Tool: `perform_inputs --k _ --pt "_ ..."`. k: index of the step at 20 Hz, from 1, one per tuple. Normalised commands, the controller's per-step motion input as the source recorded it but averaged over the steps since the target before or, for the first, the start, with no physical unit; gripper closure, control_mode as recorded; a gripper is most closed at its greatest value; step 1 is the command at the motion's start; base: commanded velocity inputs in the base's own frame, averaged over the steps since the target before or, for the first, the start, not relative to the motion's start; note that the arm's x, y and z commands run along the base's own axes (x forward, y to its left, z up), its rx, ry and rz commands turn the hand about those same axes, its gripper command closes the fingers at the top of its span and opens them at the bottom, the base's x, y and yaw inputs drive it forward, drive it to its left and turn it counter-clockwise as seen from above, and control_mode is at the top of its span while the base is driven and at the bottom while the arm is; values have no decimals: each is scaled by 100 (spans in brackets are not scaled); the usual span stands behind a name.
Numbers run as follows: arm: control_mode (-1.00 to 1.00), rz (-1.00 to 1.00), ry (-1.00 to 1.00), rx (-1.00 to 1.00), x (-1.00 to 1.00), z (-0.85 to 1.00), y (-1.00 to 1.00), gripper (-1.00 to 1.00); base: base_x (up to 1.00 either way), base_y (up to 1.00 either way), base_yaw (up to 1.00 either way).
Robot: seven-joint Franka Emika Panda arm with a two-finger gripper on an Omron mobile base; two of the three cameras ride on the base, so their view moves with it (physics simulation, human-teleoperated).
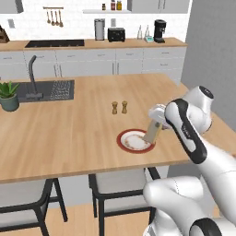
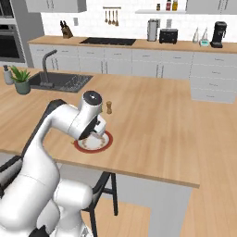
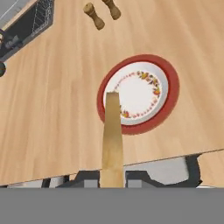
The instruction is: Start the toaster. Once the lever pops up, take the bread to the plate on the dining counter.
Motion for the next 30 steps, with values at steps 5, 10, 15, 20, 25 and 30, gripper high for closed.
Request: perform_inputs --k 5,10,15,20,25,30 --pt "-100 37 -2 0 79 -50 0 100 0 0 0" --pt "-100 19 -5 0 66 -43 0 100 0 0 0" --pt "-100 2 -6 0 53 -35 7 100 0 0 0" --pt "-100 0 -5 0 36 -35 19 100 0 0 0" --pt "-100 0 -6 0 13 -33 23 100 0 0 0" --pt "-100 0 -5 0 15 -26 5 100 0 0 0"
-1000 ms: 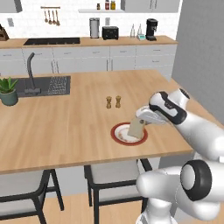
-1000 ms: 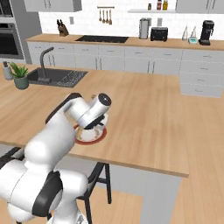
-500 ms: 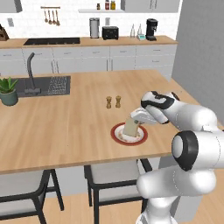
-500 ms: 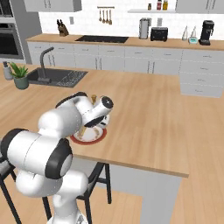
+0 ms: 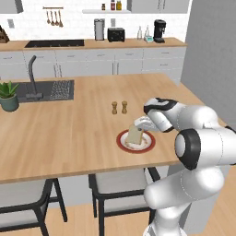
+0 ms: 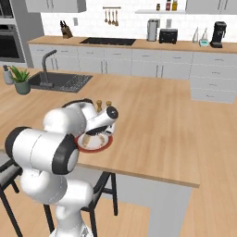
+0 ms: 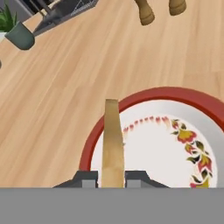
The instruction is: Start the toaster. Once the lever pops up, take the bread to the plate on the dining counter.
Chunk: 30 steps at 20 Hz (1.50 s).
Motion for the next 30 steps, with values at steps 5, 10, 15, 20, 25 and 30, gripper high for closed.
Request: perform_inputs --k 5,10,15,20,25,30 --pt "-100 0 -7 0 3 -23 0 -100 0 0 0" --pt "-100 -2 0 0 -21 -9 -6 -100 0 0 0" --pt "-100 -9 0 0 -6 0 -30 -100 0 0 0" --pt "-100 -12 4 -5 0 0 -33 -100 0 0 0" --pt "-100 -13 7 -13 0 0 -20 -100 0 0 0" --pt "-100 -9 8 -22 0 0 0 -100 0 0 0"
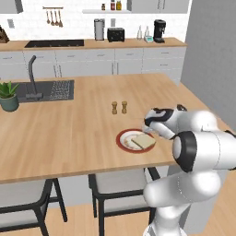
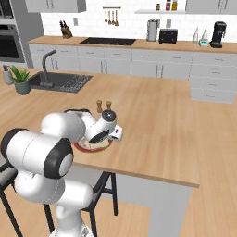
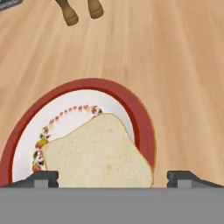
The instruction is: Start the toaster. Once the lever pops up, take the bread to the plate on the dining counter.
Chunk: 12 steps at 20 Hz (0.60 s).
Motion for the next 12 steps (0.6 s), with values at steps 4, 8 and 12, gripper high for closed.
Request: perform_inputs --k 4,8,12 --pt "-100 -8 1 -21 -4 23 0 -100 0 0 0" --pt "-100 -6 0 -8 -44 92 0 -100 0 0 0" --pt "-100 -4 1 0 -46 100 0 -100 0 0 0"
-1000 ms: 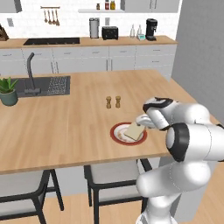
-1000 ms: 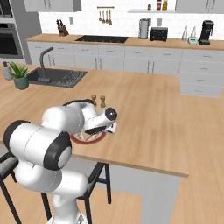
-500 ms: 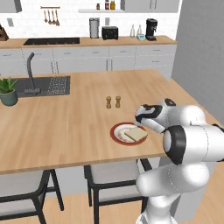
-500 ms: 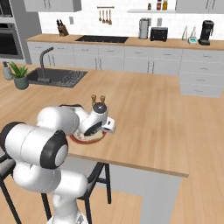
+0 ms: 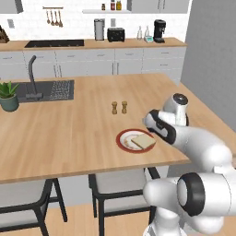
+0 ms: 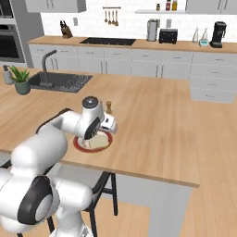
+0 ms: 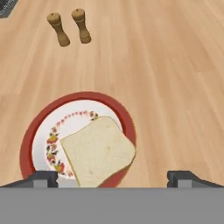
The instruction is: Start the toaster. Once the lever pops up, take the bread to the plate on the dining counter.
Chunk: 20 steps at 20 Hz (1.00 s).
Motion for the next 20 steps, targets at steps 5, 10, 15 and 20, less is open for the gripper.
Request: perform_inputs --k 5,10,15,20 --pt "-100 -6 15 2 -67 100 0 -100 0 0 0" --pt "-100 -8 22 7 -99 84 0 -100 0 0 0" --pt "-100 -7 19 6 -100 31 0 -100 0 0 0" --pt "-100 -4 6 1 -99 3 0 -100 0 0 0"
